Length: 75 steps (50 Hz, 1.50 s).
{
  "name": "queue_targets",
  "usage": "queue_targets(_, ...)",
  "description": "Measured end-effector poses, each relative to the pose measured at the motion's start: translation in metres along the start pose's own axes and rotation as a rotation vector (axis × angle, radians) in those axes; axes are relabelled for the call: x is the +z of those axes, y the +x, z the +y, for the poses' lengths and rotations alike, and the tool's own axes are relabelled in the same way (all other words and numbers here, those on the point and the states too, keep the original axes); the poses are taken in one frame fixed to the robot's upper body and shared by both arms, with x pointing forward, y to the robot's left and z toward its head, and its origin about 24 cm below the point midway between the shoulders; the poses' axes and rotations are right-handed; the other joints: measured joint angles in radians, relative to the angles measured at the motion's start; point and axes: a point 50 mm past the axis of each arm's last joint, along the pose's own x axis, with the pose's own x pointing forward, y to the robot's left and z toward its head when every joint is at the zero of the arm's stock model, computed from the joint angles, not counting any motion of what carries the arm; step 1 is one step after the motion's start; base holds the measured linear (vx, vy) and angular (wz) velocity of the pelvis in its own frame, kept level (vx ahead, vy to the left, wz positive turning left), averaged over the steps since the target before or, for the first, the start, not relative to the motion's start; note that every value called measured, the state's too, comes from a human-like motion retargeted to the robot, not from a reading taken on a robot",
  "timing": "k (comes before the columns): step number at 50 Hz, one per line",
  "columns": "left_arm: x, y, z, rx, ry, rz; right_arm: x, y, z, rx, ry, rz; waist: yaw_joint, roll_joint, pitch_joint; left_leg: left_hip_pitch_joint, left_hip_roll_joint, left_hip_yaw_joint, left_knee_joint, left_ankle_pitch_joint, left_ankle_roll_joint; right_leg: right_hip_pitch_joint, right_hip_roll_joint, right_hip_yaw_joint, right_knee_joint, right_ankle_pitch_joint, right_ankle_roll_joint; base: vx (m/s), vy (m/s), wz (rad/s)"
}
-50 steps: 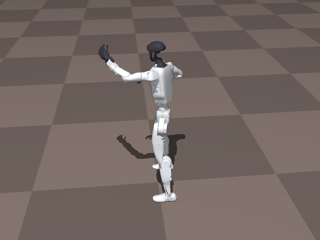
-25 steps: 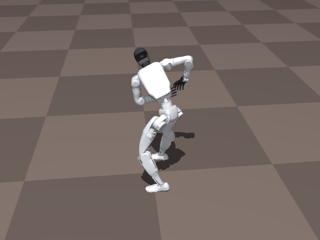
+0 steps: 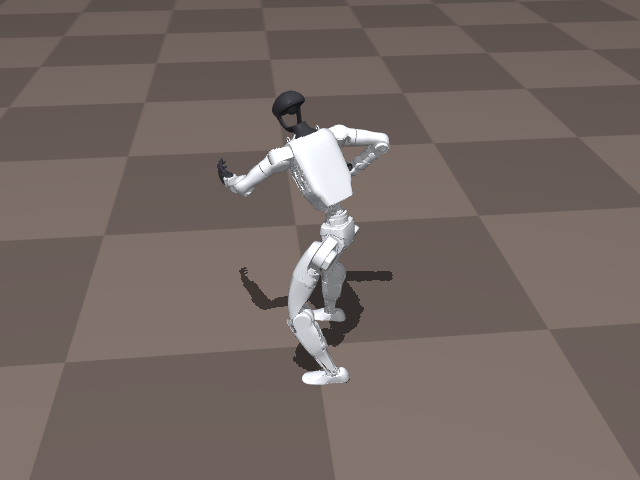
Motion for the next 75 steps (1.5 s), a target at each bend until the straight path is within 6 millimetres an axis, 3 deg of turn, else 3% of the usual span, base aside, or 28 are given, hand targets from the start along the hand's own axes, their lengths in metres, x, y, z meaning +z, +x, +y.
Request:
queue_targets(2, 0.06, 0.008, 0.049, 0.33, -0.129, -0.253, -0.002, 0.004, -0.005, -0.055, -0.011, 0.001, 0.027, 0.021, -0.008, 0.087, -0.029, -0.044, -0.078, 0.024, -0.009, 0.098, -0.014, -0.069, -0.008, -0.007, 0.0, 0.24, -0.1, 1.26)
queue_targets(4, 0.123, -0.001, 0.092, 0.622, -0.335, -0.51, -0.004, 0.008, -0.009, -0.093, -0.022, -0.002, 0.06, 0.04, -0.044, 0.15, -0.055, -0.077, -0.153, 0.048, -0.009, 0.164, -0.023, -0.124, -0.02, -0.003, 0.0, 0.22, -0.09, 1.06)
queue_targets(7, 0.205, -0.039, 0.138, 0.883, -0.677, -0.805, -0.005, 0.013, -0.012, -0.094, -0.052, -0.01, 0.116, 0.065, -0.131, 0.217, -0.081, -0.11, -0.265, 0.084, -0.009, 0.216, -0.03, -0.179, -0.036, 0.013, 0.0, 0.21, -0.08, 0.7)
queue_targets(10, 0.258, -0.084, 0.162, 0.979, -0.806, -0.965, -0.005, 0.018, -0.018, -0.107, -0.085, -0.03, 0.18, 0.098, -0.204, 0.281, -0.096, -0.131, -0.386, 0.121, -0.009, 0.243, -0.028, -0.214, -0.044, 0.031, 0.0, 0.2, -0.08, 0.44)
queue_targets(13, 0.277, -0.097, 0.164, 1.012, -0.73, -0.985, -0.007, 0.021, -0.022, -0.119, -0.114, -0.039, 0.254, 0.129, -0.262, 0.342, -0.102, -0.153, -0.509, 0.16, -0.009, 0.263, -0.021, -0.245, -0.048, 0.04, 0.0, 0.17, -0.08, 0.42)
queue_targets(20, 0.305, -0.068, 0.127, 0.81, -0.513, -0.949, -0.01, 0.025, -0.02, -0.113, -0.111, -0.03, 0.368, 0.104, -0.379, 0.454, -0.13, -0.226, -0.764, 0.246, -0.009, 0.311, -0.044, -0.335, -0.054, 0.001, 0.0, 0.12, -0.02, 0.61)
queue_targets(27, 0.306, -0.054, 0.112, 0.719, -0.495, -0.94, -0.007, 0.033, -0.017, -0.104, -0.111, -0.056, 0.381, 0.054, -0.426, 0.485, -0.16, -0.28, -0.854, 0.277, -0.009, 0.343, -0.09, -0.404, -0.052, -0.069, 0.0, 0.04, 0.0, 0.46)
queue_targets(33, 0.289, -0.036, 0.097, 0.639, -0.424, -0.895, -0.009, 0.032, -0.01, -0.092, -0.067, -0.031, 0.363, 0.024, -0.426, 0.483, -0.158, -0.294, -0.854, 0.283, -0.009, 0.354, -0.099, -0.423, -0.05, -0.101, 0.0, -0.01, -0.08, 0.14)
queue_targets(38, 0.254, -0.006, 0.068, 0.495, -0.348, -0.795, -0.012, 0.026, -0.002, -0.057, -0.048, -0.007, 0.332, 0.02, -0.417, 0.48, -0.131, -0.294, -0.844, 0.287, -0.009, 0.354, -0.076, -0.421, -0.042, -0.11, 0.0, -0.02, -0.13, 0.0)
queue_targets(44, 0.186, 0.032, 0.002, 0.191, -0.181, -0.586, -0.023, 0.016, 0.009, 0.022, -0.041, 0.051, 0.282, 0.033, -0.394, 0.466, -0.101, -0.273, -0.812, 0.284, 0.0, 0.335, -0.045, -0.391, -0.035, -0.104, 0.0, -0.04, -0.12, -0.22)
queue_targets(50, 0.109, 0.041, -0.073, -0.155, 0.051, -0.358, -0.025, 0.015, 0.011, 0.077, -0.045, 0.053, 0.207, 0.044, -0.328, 0.445, -0.082, -0.195, -0.751, 0.267, 0.007, 0.288, -0.013, -0.304, -0.041, -0.078, 0.0, -0.08, -0.1, -0.73)
queue_targets(55, 0.058, 0.026, -0.123, -0.36, 0.304, -0.297, -0.023, 0.017, 0.007, 0.056, -0.054, 0.036, 0.112, 0.026, -0.214, 0.417, -0.071, -0.095, -0.65, 0.233, 0.011, 0.239, 0.009, -0.194, -0.051, -0.047, 0.0, -0.11, -0.05, -1.1)
queue_targets(62, -0.003, -0.023, -0.185, -0.698, 0.198, -0.191, -0.025, 0.014, 0.008, 0.063, -0.044, 0.05, -0.092, -0.071, -0.033, 0.321, -0.054, 0.043, -0.432, 0.155, 0.017, 0.146, 0.017, -0.034, -0.066, -0.009, 0.0, -0.12, 0.04, -1.07)
queue_targets(69, -0.069, -0.084, -0.235, -0.918, -0.065, 0.058, -0.041, -0.011, 0.019, 0.115, -0.026, 0.177, -0.255, -0.166, 0.0, 0.161, -0.014, 0.174, -0.241, 0.083, 0.038, -0.009, 0.033, 0.112, -0.121, 0.061, 0.0, -0.11, 0.09, -0.95)
queue_targets(75, -0.1, -0.113, -0.26, -0.98, -0.169, 0.187, -0.047, -0.026, 0.031, 0.179, 0.007, 0.233, -0.29, -0.219, 0.0, 0.001, 0.069, 0.252, -0.029, 0.001, 0.065, -0.136, 0.064, 0.21, -0.17, 0.122, 0.0, -0.14, 0.14, -0.78)
